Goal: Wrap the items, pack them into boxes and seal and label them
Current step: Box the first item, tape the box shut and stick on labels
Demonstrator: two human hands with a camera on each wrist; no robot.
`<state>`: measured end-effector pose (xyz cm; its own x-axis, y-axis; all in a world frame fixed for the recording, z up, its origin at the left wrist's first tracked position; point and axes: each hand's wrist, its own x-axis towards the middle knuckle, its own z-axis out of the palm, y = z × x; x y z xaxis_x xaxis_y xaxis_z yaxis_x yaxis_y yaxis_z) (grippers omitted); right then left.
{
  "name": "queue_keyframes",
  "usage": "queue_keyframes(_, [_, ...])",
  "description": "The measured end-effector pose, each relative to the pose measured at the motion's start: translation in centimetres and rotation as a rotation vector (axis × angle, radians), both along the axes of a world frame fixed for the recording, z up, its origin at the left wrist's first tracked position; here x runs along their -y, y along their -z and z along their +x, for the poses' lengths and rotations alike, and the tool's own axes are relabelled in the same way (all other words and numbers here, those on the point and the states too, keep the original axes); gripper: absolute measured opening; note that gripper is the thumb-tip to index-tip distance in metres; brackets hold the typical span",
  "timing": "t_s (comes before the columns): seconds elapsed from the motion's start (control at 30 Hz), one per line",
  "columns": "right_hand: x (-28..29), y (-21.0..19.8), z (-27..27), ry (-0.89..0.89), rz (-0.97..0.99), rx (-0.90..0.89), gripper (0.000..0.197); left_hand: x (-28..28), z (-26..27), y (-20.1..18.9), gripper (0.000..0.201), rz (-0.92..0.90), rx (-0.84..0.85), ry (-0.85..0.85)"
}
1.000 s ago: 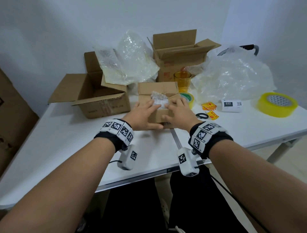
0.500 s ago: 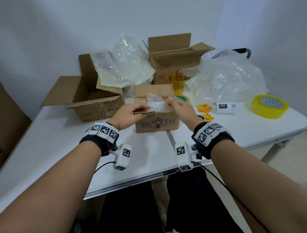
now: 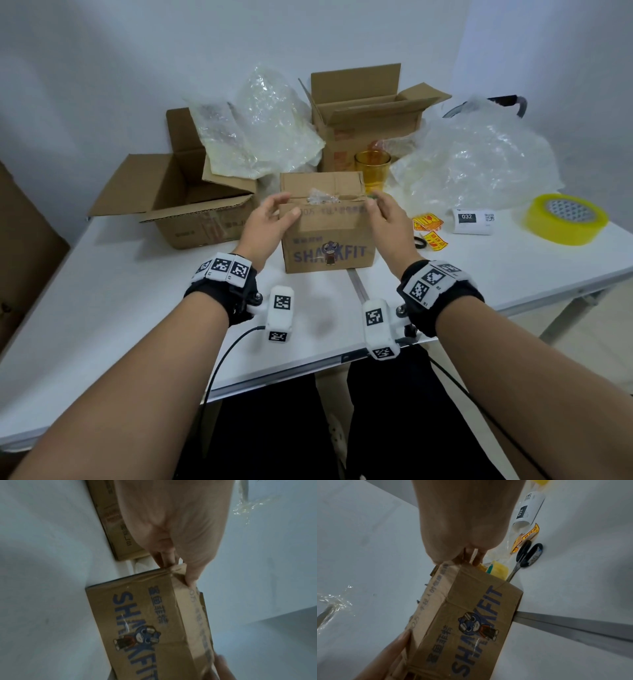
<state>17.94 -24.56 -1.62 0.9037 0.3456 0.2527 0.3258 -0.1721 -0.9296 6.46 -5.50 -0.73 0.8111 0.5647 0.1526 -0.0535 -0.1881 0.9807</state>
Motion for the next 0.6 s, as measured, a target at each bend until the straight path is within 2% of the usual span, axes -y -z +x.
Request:
queue_keyframes(0.1, [-0.5,0.0,0.7,0.029,-0.033,0.030,0.043,0.3,0.4,0.6,0.031,0.083,0.009,-0.077])
queue_keyframes(0.2, [-1.0,-0.5,1.7,0.028,-0.105,0.012,0.046,0.1,0.8,0.9,0.032,0.401,-0.077,-0.084])
queue_keyframes(0.23, [-1.2,-0.8,2.1,0.015,-0.119,-0.016,0.048,0.0,0.9,0.8,0.034,0.440,-0.115,-0.071])
queue_keyframes(0.33, [-2.3,-1.4,3.3,-0.047,-0.116,-0.131,0.059,-0.4,0.8,0.5,0.041,0.297,-0.182,-0.021])
queue_keyframes(0.43, [-3.5,-2.2,4.3,-0.146,-0.051,-0.300,0.069,-0.7,0.7,0.7,0.056,0.109,-0.169,0.014])
queue_keyframes(0.5, [-4.1,-2.6,4.7,-0.176,0.034,-0.398,0.070,-0.7,0.9,0.6,0.062,0.037,-0.149,0.028])
queue_keyframes(0.6, [-4.1,-2.5,5.2,-0.140,0.084,-0.412,0.063,-0.7,1.3,0.6,0.063,-0.006,-0.133,0.053])
